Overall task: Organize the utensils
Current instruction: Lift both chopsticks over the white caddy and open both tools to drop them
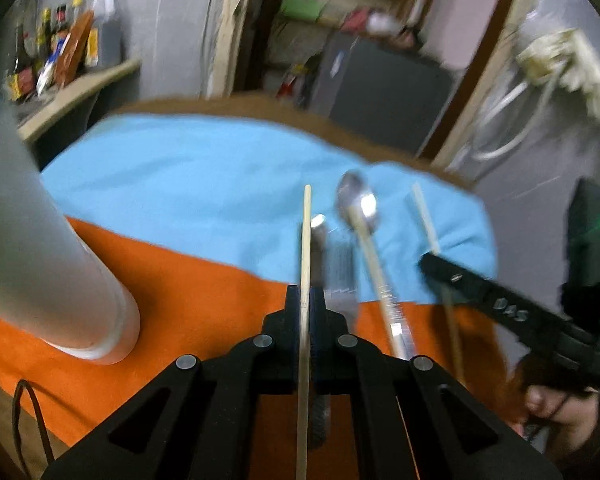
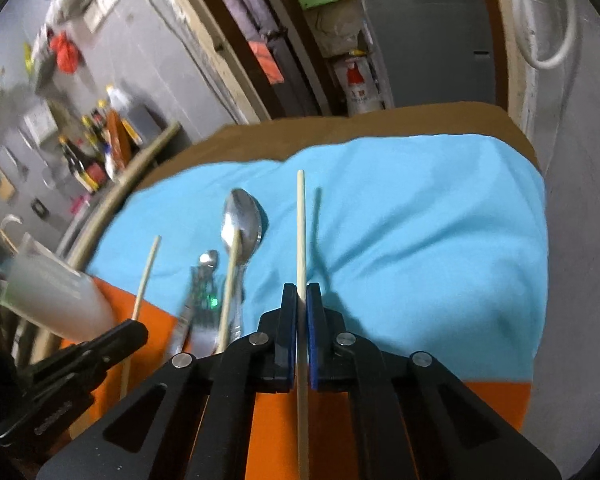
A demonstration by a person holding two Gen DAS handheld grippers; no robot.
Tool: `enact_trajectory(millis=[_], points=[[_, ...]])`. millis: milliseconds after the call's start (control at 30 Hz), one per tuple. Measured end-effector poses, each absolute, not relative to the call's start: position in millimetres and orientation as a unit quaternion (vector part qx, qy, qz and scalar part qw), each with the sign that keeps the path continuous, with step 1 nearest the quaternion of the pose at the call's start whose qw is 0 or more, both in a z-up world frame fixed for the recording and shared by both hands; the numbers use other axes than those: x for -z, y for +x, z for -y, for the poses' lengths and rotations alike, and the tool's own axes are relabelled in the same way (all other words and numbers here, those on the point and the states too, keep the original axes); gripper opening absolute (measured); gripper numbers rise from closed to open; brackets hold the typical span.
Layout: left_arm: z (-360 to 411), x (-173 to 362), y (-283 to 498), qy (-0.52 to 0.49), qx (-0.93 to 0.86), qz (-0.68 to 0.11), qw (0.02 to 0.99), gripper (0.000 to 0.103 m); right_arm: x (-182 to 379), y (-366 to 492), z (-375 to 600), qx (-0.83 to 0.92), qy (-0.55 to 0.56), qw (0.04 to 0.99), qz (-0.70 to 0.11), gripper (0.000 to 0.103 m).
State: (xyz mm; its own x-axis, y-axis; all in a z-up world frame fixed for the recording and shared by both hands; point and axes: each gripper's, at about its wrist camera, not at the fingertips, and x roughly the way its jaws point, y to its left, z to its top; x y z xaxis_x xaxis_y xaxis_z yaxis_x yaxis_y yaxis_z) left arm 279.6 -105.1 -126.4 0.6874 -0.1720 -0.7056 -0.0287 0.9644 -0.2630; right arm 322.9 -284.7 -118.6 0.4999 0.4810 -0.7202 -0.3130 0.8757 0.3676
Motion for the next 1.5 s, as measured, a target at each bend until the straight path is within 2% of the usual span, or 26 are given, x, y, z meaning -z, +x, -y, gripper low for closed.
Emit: enact_trajectory(millis=[233, 433, 933, 1267, 1500], points=[[95, 86, 239, -0.149, 0.075, -0.294, 0.941, 0.002, 82, 277, 303, -0.267, 0.169, 0.888, -0.335, 0.003], [71, 50, 216, -0.162, 0.084, -0.232, 0.955, 0.002, 43, 247, 286, -0.271, 0.172, 0.913, -0.253, 0.003], [-33, -19, 190, -0.168, 0.088, -0.144, 0.971, 0.002, -31, 207, 184, -0.288, 0.163, 0.936, -0.119, 0.003], [-160, -22, 212, -0.268, 0.054, -0.079, 0.959, 0.002, -29, 214, 133, -0.31, 0.246, 0.917, -0.046, 0.003], [-191, 1, 228, -0.294, 0.055, -0.054, 0.953, 0.002, -3, 215, 111, -0.285, 0.244, 0.927, -0.02, 0.003]])
